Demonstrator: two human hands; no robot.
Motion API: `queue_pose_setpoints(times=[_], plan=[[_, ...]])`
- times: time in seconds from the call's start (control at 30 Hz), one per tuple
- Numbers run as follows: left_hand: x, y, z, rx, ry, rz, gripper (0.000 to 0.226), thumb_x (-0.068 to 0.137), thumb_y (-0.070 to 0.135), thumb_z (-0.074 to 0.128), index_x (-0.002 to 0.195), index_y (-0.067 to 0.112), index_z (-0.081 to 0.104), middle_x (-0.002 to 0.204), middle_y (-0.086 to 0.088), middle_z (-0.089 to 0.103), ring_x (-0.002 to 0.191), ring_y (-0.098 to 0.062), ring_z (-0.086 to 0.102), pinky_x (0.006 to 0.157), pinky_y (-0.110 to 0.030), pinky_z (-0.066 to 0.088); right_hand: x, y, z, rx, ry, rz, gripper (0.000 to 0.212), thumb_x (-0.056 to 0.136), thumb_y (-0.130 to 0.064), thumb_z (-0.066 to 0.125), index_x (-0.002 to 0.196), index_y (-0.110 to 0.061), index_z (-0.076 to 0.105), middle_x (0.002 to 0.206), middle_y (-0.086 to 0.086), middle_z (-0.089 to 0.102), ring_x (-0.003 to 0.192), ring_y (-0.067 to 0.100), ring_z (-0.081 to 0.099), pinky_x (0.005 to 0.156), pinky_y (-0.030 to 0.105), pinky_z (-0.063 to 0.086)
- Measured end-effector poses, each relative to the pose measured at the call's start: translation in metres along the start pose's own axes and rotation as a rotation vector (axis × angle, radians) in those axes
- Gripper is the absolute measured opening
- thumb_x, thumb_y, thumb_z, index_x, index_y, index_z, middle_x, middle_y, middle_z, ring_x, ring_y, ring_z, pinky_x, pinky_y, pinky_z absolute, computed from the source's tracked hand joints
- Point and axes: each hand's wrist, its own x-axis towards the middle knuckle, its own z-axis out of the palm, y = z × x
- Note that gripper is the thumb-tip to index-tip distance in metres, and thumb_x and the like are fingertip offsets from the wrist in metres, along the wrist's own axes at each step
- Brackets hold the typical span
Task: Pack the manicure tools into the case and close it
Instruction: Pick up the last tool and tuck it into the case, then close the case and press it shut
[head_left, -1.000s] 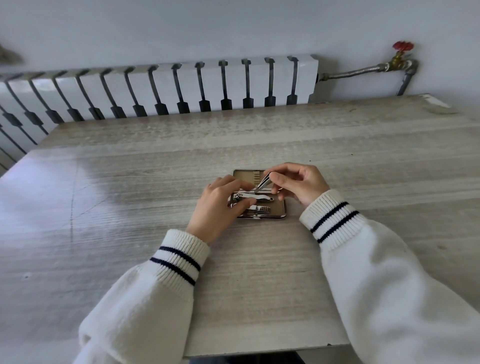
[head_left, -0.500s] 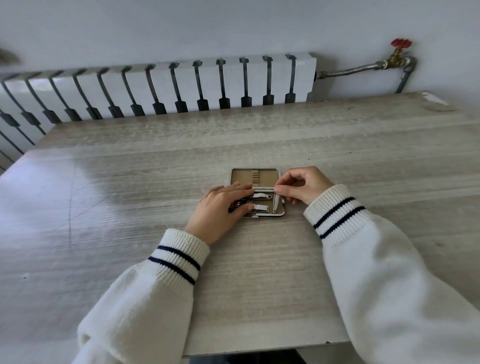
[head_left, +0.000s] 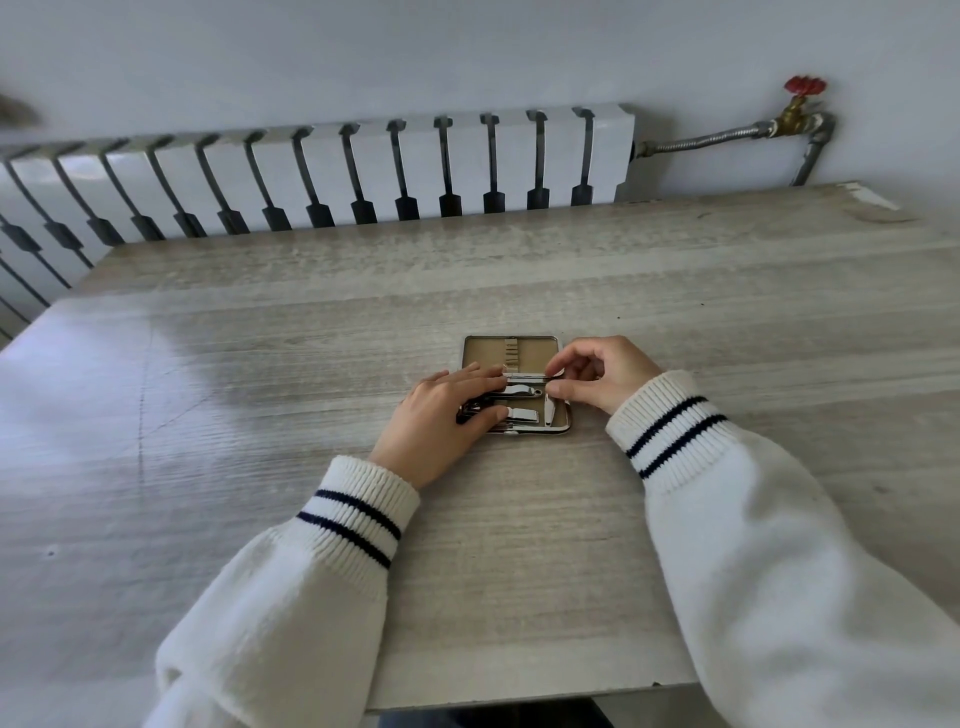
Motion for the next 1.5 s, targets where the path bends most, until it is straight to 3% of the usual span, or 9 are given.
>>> queue_pose_setpoints(times=[0.17, 0.37, 0.47, 0.73, 0.9, 1.07, 1.2, 1.33, 1.5], plan=[[0.0, 0.0, 0.0, -0.003, 0.001, 0.002, 0.04, 0.086, 0.04, 0.051, 0.124, 0.027, 0.05, 0.137, 0.012, 0.046, 0.129, -0.004, 0.034, 0.113, -0.036, 0.024, 0.001, 0.002, -0.003, 0.0, 0.153, 0.011, 0.009, 0.082, -0.01, 0.058, 0.081, -0.011, 0.067, 0.064, -0.008, 0.057, 0.057, 0.006, 0.05, 0.053, 0.017, 0.041], [0.0, 0.0, 0.0, -0.001, 0.006, -0.003, 0.04, 0.085, 0.039, 0.052, 0.124, 0.027, 0.051, 0.137, 0.012, 0.046, 0.13, -0.005, 0.035, 0.112, -0.035, 0.025, 0.001, 0.001, 0.0, -0.032, 0.064, -0.004, 0.005, 0.076, -0.009, 0.066, 0.08, -0.007, 0.067, 0.075, 0.002, 0.064, 0.07, 0.012, 0.055, 0.07, 0.026, 0.046], [0.0, 0.0, 0.0, -0.011, 0.012, -0.004, 0.039, 0.085, 0.039, 0.052, 0.123, 0.027, 0.052, 0.136, 0.013, 0.047, 0.129, -0.004, 0.035, 0.112, -0.034, 0.025, 0.001, 0.003, 0.0, -0.04, 0.059, 0.002, 0.002, 0.075, -0.008, 0.067, 0.077, -0.008, 0.067, 0.073, 0.002, 0.063, 0.069, 0.012, 0.054, 0.07, 0.027, 0.045], [0.0, -0.001, 0.0, -0.031, 0.011, -0.034, 0.039, 0.087, 0.041, 0.048, 0.124, 0.029, 0.05, 0.137, 0.01, 0.047, 0.128, -0.008, 0.037, 0.109, -0.031, 0.028, 0.003, 0.003, 0.001, -0.061, 0.262, 0.018, 0.007, 0.079, -0.008, 0.062, 0.081, -0.011, 0.067, 0.077, -0.002, 0.062, 0.067, 0.005, 0.051, 0.059, 0.005, 0.04], [0.0, 0.001, -0.005, -0.104, 0.092, -0.055, 0.031, 0.093, 0.023, 0.041, 0.121, 0.02, 0.053, 0.13, 0.001, 0.055, 0.121, -0.014, 0.047, 0.098, -0.022, 0.032, 0.006, 0.006, 0.003, -0.15, 0.297, 0.053, 0.012, 0.08, -0.009, 0.06, 0.09, -0.009, 0.066, 0.093, 0.007, 0.064, 0.075, 0.013, 0.053, 0.07, 0.022, 0.039], [0.001, -0.002, -0.005, -0.082, 0.155, -0.134, 0.034, 0.093, 0.01, 0.036, 0.125, 0.012, 0.048, 0.135, -0.006, 0.048, 0.123, -0.02, 0.044, 0.095, -0.014, 0.025, 0.01, 0.011, 0.006, -0.238, 0.281, 0.079, 0.018, 0.08, -0.012, 0.06, 0.097, -0.009, 0.066, 0.097, 0.016, 0.059, 0.078, 0.015, 0.049, 0.073, 0.024, 0.036], [0.003, -0.004, -0.007, -0.077, 0.176, -0.207, 0.035, 0.092, 0.012, 0.039, 0.126, 0.008, 0.046, 0.136, -0.009, 0.047, 0.125, -0.023, 0.042, 0.101, -0.024, 0.028, 0.011, 0.013, 0.007, -0.283, 0.232, 0.089, 0.023, 0.082, -0.015, 0.059, 0.103, -0.008, 0.063, 0.1, 0.017, 0.055, 0.085, 0.021, 0.052, 0.076, 0.025, 0.036], [0.003, -0.007, -0.006, -0.014, 0.108, -0.251, 0.037, 0.093, 0.016, 0.039, 0.128, 0.009, 0.044, 0.137, -0.01, 0.044, 0.128, -0.026, 0.037, 0.108, -0.039, 0.026, 0.012, 0.013, 0.007, -0.298, 0.203, 0.089, 0.025, 0.082, -0.017, 0.059, 0.105, -0.009, 0.062, 0.102, 0.015, 0.055, 0.083, 0.016, 0.047, 0.077, 0.026, 0.036], [0.004, -0.008, -0.007, -0.003, 0.081, -0.259, 0.036, 0.093, 0.018, 0.039, 0.128, 0.01, 0.045, 0.14, -0.008, 0.041, 0.13, -0.025, 0.034, 0.11, -0.04, 0.023, 0.011, 0.012, 0.006, -0.296, 0.183, 0.1, 0.03, 0.08, -0.02, 0.062, 0.108, -0.01, 0.061, 0.102, 0.013, 0.055, 0.087, 0.02, 0.05, 0.08, 0.028, 0.039]])
